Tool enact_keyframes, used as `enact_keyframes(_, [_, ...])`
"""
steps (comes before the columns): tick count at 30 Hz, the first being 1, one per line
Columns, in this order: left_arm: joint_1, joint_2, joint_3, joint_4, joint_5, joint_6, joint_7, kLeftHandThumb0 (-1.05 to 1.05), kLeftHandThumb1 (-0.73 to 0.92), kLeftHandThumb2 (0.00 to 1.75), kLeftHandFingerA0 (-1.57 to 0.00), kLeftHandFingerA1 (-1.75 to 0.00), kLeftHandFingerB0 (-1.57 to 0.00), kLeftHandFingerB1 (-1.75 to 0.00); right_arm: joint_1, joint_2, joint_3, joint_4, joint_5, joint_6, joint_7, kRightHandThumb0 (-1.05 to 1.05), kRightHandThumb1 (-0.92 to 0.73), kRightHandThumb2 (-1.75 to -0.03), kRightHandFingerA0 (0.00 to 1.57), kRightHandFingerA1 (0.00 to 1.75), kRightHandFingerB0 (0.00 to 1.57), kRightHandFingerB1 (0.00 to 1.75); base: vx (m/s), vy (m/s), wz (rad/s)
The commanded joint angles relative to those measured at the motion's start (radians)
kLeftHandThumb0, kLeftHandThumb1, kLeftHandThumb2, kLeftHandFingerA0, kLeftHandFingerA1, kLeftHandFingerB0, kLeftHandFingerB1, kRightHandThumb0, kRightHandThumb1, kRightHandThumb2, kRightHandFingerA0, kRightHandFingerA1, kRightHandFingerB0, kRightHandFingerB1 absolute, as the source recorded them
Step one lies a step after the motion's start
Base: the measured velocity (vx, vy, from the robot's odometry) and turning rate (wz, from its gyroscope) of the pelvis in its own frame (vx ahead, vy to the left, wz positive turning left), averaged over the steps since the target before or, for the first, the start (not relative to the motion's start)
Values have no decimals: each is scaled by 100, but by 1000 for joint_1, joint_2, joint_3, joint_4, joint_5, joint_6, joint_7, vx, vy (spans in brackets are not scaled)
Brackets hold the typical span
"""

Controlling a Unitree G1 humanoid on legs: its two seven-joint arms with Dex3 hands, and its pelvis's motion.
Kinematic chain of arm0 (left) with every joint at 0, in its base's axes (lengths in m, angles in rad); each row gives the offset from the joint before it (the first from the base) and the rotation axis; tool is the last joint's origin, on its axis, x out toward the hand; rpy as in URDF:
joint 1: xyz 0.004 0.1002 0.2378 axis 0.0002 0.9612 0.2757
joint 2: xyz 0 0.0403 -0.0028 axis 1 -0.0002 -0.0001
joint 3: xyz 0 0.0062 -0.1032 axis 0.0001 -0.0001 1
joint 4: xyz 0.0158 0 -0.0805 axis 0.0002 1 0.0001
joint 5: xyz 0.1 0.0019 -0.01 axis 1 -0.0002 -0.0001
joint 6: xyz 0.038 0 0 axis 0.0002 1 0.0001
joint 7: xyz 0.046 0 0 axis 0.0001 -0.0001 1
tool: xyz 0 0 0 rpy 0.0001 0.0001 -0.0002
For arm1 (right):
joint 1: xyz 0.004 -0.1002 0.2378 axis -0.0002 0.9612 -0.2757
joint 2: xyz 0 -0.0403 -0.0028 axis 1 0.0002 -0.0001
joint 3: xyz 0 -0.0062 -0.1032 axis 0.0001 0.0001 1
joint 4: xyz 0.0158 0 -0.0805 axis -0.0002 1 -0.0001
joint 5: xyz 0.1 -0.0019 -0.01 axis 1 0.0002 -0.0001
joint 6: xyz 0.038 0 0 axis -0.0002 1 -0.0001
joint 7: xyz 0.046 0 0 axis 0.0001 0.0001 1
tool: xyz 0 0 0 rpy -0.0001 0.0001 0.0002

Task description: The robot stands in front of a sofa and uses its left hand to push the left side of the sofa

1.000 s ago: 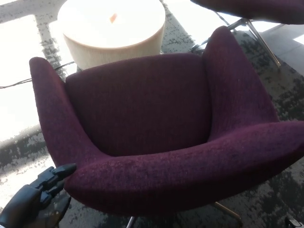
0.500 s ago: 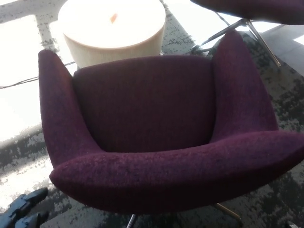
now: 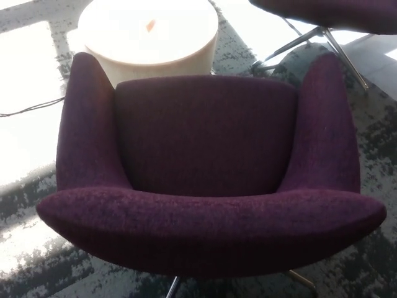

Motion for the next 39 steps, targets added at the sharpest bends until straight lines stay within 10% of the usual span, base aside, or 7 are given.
enact_keyframes(1, [15,-2,31,39,-34,-65,-31,-84,85,118,-3,-31,-11,-25,7,-8,5,-5,0,2,-9,-105,-92,-105,0,0,0,0,0,0,0])
enact_keyframes(6, [41,-5,35,74,-19,-78,-10,-75,92,78,-9,-31,-8,-28,1,-2,21,-1,-11,5,-22,-105,-92,-107,0,0,0,0,0,0,0])
enact_keyframes(12, [40,-12,19,132,9,-93,41,-75,91,77,-14,-33,-14,-31,4,-3,28,-2,-7,1,-23,-105,-92,-108,0,0,0,0,0,0,0])
enact_keyframes(13, [39,-11,11,142,17,-98,48,-33,60,115,0,-47,0,-47,3,-4,31,-3,-9,1,-26,-105,-92,-107,0,0,0,0,0,0,0])
enact_keyframes(14, [35,-14,9,150,21,-96,71,-78,92,70,-29,-34,-19,-30,1,-4,33,-3,-10,1,-28,-105,-92,-108,0,0,0,0,0,0,0])
enact_keyframes(28, [24,-25,-5,158,25,-80,127,-80,79,103,-21,-44,-14,-41,0,-7,35,1,-5,14,-21,-105,-92,-102,0,0,0,0,0,0,0])
enact_keyframes(39, [20,-27,-2,158,21,-84,140,-79,92,71,-30,-35,-20,-31,-1,-6,38,0,-6,9,-15,-105,-92,-105,0,0,0,0,0,0,0])
